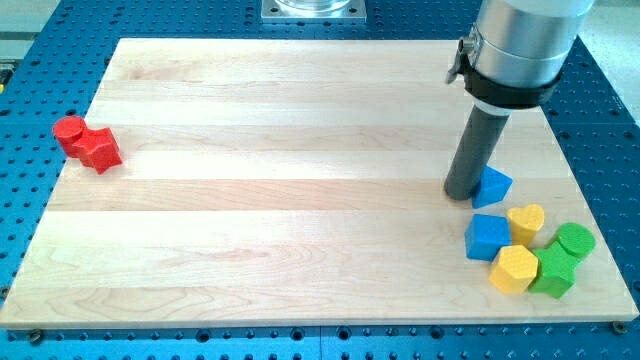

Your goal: Slide the red star to the top of the blue cube

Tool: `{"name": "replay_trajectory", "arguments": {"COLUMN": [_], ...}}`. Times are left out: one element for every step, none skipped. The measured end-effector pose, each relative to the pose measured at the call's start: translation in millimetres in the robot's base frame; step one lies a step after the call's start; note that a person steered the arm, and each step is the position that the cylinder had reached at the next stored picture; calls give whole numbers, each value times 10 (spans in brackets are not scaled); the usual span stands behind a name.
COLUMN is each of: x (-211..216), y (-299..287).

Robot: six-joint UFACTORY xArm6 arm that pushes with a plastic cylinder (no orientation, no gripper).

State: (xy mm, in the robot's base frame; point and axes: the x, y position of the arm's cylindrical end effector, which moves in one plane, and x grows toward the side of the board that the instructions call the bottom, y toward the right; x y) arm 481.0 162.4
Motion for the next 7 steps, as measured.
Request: {"name": "replay_trajectory", "arguments": {"x": [-143,-118,72,178,10,-84,-331], "y": [-589,-1720,-3043,-4192,-4645,-4674,-4667]}}
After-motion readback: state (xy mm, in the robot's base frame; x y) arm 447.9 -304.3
